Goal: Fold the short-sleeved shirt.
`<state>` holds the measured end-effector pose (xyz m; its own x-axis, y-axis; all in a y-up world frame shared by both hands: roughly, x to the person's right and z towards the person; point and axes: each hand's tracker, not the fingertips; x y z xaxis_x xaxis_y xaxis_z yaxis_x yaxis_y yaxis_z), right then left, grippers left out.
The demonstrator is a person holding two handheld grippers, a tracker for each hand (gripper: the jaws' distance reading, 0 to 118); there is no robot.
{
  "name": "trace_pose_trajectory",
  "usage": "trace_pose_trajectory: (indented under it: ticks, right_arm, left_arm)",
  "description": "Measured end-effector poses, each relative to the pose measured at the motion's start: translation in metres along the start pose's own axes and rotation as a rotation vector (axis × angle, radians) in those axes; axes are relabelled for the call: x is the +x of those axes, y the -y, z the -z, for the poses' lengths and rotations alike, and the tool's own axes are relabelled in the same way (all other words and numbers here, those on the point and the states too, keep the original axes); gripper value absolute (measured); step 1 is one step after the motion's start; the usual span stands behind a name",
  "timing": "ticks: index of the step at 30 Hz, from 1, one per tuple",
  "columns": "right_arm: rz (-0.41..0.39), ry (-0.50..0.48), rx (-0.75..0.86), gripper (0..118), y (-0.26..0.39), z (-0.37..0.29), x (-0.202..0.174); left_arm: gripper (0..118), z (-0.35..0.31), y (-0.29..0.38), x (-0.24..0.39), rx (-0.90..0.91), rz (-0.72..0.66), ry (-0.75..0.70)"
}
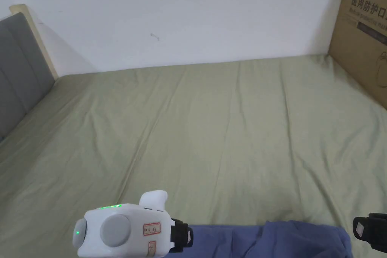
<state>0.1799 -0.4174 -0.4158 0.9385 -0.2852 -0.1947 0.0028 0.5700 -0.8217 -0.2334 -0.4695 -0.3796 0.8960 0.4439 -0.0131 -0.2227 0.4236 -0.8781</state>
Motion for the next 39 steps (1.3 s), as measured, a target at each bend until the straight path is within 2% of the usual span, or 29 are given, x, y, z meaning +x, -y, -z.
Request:
trace_pose_trajectory:
  ticks: [7,10,16,19,20,21,22,23,24,25,26,30,33,39]
  right_arm:
    - [-0.019,0.018,-0.003,0,0.000,-0.002,0.000]
    - [-0.018,0.032,-0.002,0,-0.001,-0.002,0.002]
    - [-0.014,0.034,-0.006,0,-0.006,0.002,0.002]
    - [-0.027,0.031,-0.010,0,-0.008,0.004,-0.003]
    - [-0.030,0.028,-0.012,0,-0.009,0.005,-0.004]
    - [-0.032,0.026,-0.014,0,-0.009,0.006,-0.005]
    - [-0.033,0.025,-0.016,0,-0.009,0.007,-0.007]
    - [-0.035,0.025,-0.018,0,-0.009,0.009,-0.008]
    - [-0.038,0.024,-0.023,0,-0.009,0.010,-0.009]
    - [-0.041,0.025,-0.028,0,-0.009,0.012,-0.011]
    - [-0.044,0.028,-0.030,0,-0.008,0.013,-0.012]
    - [-0.056,0.027,-0.035,0,-0.009,0.016,-0.019]
    - [-0.068,0.039,-0.049,0,-0.013,0.019,-0.025]
    - [-0.092,0.014,-0.055,0,-0.022,0.017,-0.037]
  left_arm:
    - [0,0.074,0.020,0.018,-0.186,-0.032,0.110]
    - [0,0.092,0.028,0.028,-0.179,0.011,0.129]
    - [0,0.051,0.022,0.011,-0.099,-0.075,0.274]
    - [0,0.007,0.016,-0.033,0.006,-0.124,0.350]
    - [7,-0.006,0.014,-0.054,0.032,-0.153,0.364]
    - [23,-0.018,0.013,-0.079,0.043,-0.191,0.383]
    - [48,-0.029,0.013,-0.105,0.052,-0.237,0.401]
    - [84,-0.037,0.013,-0.124,0.057,-0.273,0.402]
    - [102,-0.044,0.015,-0.144,0.048,-0.306,0.394]
    - [114,-0.046,0.016,-0.160,0.044,-0.339,0.377]
    - [118,-0.048,0.019,-0.174,0.051,-0.367,0.371]
    - [118,-0.041,0.029,-0.209,0.102,-0.468,0.460]
    - [118,-0.012,0.032,-0.214,0.066,-0.507,0.547]
    - [118,0.054,0.028,-0.205,-0.019,-0.565,0.831]
